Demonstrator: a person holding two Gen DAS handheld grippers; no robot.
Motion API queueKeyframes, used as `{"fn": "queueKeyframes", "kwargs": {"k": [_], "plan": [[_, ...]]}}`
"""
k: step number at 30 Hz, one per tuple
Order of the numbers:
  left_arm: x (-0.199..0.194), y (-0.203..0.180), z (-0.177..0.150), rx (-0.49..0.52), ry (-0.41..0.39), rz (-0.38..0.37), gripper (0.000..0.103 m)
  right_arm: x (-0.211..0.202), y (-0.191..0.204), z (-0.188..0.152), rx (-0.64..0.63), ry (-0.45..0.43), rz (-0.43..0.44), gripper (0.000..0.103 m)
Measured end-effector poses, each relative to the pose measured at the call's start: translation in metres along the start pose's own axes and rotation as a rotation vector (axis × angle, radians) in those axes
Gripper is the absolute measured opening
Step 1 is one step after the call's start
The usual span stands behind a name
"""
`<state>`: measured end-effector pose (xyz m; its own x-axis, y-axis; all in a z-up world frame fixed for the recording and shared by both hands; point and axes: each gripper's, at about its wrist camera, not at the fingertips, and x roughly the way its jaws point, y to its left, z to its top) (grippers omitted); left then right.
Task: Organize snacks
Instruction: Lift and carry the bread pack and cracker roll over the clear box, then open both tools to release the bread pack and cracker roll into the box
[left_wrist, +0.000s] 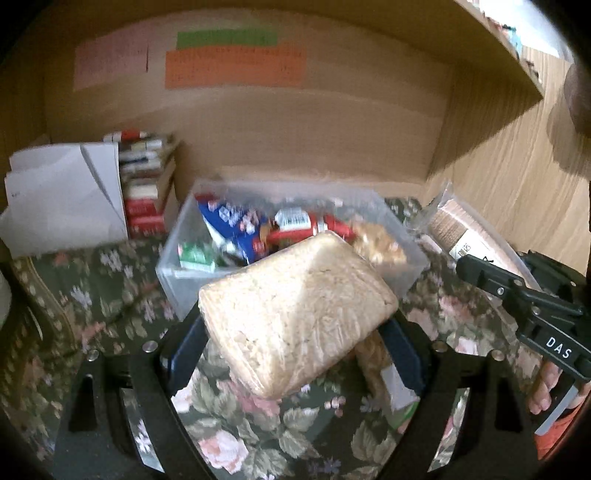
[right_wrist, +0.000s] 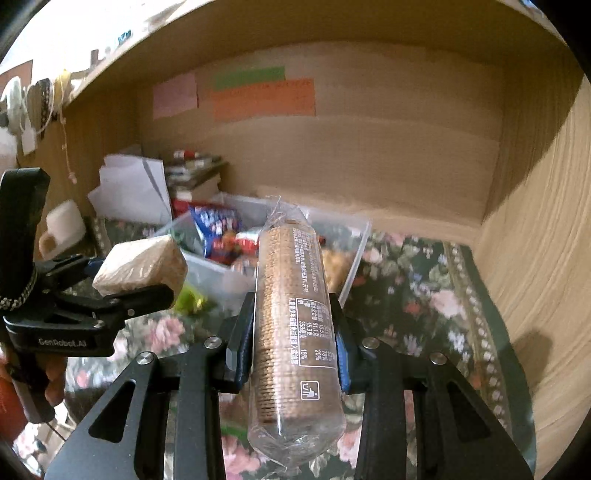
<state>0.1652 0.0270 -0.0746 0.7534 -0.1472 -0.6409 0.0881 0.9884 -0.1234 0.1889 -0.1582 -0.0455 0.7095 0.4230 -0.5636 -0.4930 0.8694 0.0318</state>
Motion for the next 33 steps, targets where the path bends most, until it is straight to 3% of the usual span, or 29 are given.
{"fn": "queueKeyframes", "kwargs": {"k": [14,21,33], "plan": [[0.007,0.001,0.057,0.003,-0.091,0.036,0.088,0.016,0.002,0.047,0.026,-0.080,-0.001,0.032],[0.033,0.011,0.072,-0.008,-0.074,0.046,0.088,0.048,0.001,0.058,0.045,-0.038,-0.007,0.032],[0.097,0.028,0.077,-0.024,0.025,0.045,0.088,0.104,-0.004,0.065,0.068,0.085,-0.013,0.032]]}}
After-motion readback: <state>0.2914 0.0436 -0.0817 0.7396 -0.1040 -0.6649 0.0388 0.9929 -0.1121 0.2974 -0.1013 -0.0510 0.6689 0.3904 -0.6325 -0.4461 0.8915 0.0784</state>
